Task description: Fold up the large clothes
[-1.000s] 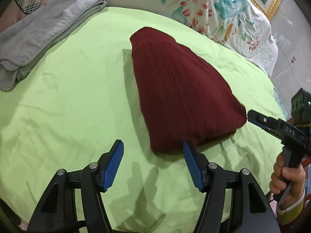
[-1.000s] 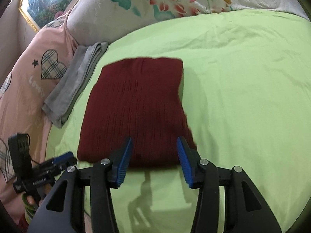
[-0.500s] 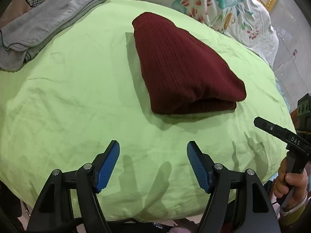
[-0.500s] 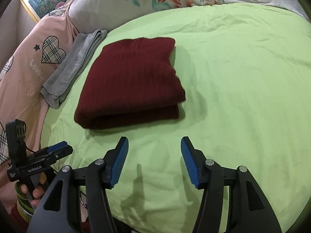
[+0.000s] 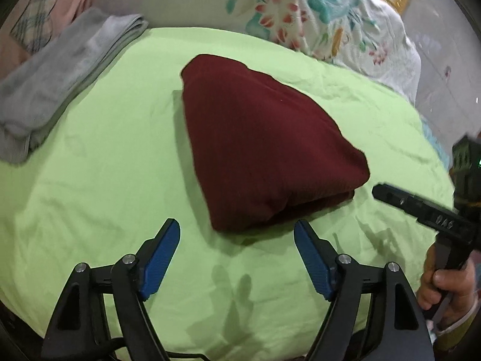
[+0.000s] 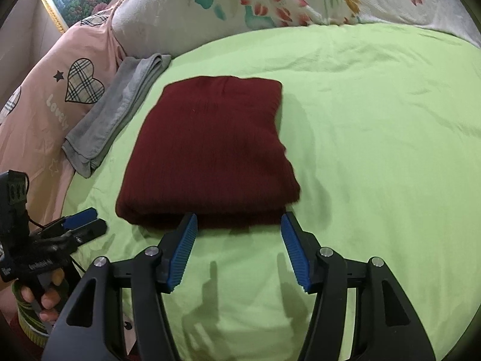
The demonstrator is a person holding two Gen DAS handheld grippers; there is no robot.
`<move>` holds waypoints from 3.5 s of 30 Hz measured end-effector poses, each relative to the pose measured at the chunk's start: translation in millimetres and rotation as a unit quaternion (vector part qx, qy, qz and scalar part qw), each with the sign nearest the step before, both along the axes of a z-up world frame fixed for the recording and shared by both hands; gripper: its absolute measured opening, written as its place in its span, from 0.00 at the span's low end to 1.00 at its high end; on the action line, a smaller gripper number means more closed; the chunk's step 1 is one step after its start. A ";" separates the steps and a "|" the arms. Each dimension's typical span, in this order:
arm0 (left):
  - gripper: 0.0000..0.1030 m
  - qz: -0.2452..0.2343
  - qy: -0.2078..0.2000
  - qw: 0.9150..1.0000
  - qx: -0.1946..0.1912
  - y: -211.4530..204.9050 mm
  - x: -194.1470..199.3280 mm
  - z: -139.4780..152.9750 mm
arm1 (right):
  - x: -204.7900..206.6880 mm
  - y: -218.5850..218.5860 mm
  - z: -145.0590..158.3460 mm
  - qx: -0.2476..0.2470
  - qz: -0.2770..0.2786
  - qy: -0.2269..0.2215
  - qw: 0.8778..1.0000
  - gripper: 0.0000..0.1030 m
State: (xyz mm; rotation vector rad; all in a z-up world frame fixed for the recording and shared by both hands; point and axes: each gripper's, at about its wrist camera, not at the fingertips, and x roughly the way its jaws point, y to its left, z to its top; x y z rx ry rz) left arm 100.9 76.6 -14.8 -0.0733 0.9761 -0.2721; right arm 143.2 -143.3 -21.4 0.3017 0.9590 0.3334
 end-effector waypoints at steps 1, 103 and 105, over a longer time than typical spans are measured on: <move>0.76 -0.004 0.000 1.000 0.008 -4.9 2.2 -4.4 | 1.9 0.2 -0.2 0.004 0.000 -0.001 1.000 0.60; 0.95 0.041 -0.002 0.988 0.150 1.1 -11.5 11.8 | -7.3 37.7 10.1 -0.082 0.093 0.000 0.992 0.91; 0.95 0.043 -0.003 0.988 0.149 0.4 -10.3 12.7 | -4.5 37.7 12.1 -0.082 0.092 -0.003 0.992 0.94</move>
